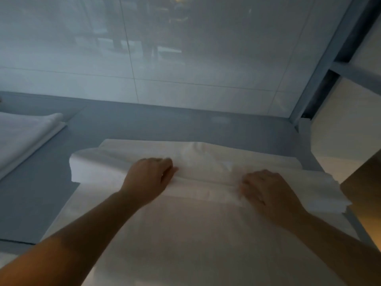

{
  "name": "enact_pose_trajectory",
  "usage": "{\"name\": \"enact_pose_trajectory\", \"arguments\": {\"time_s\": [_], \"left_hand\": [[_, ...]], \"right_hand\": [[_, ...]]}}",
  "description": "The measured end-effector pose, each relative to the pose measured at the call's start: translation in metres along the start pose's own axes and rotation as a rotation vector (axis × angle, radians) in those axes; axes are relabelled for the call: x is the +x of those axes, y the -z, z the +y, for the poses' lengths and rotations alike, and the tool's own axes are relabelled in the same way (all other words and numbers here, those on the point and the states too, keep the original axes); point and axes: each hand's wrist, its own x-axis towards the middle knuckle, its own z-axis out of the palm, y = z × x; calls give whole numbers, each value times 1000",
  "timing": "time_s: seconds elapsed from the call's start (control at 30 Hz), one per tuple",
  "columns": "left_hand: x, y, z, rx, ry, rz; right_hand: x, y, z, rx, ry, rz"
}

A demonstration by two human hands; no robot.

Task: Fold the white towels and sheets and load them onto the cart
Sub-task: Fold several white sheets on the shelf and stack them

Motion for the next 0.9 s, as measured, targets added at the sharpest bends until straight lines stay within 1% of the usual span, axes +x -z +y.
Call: {"name": "enact_pose_trajectory", "arguments": {"time_s": [0.07,0.13,0.2,0.3,0.37,0.4,0.43,0.47,0.57,0.6,0.67,0.73,0.77,0.8,0.83,0.9], "left_hand": [[25,-4,-8,12,63,-82],[48,-12,-20,38,121,-239],[65,-21,-33,21,164,-366],[71,-38,-50,-60,190,-596],[73,-45,-56,-47,171,-748],[76,-49,-58,-32,147,-788],[81,-51,-59,-14,125,-816],[87,-53,-61,7,112,-834],[106,-58,-65,62,117,-867],[112,-60,-66,78,120,-876],[127,-63,-68,106,109,-880],[140,-67,-71,112,104,-882],[146,-69,-73,114,101,-878],[152,-72,-74,115,98,-873],[158,-74,-75,116,99,-871],[168,-75,-76,124,104,-867]], "right_hand": [[29,4,11,95,-116,18],[58,2,28,128,-227,-24],[81,-1,42,148,-266,-181],[97,-8,48,182,-229,-433],[99,-18,46,81,-196,-636],[99,-22,45,12,-174,-716],[100,-25,45,-17,-179,-756],[103,-25,45,-7,-208,-765],[120,-25,48,55,-394,-683],[127,-25,48,53,-401,-652],[137,-25,45,57,-352,-534],[143,-25,33,122,-240,-386],[143,-25,26,180,-178,-351],[141,-24,16,246,-122,-361],[139,-23,8,263,-95,-410],[137,-28,-1,130,-75,-547]]}}
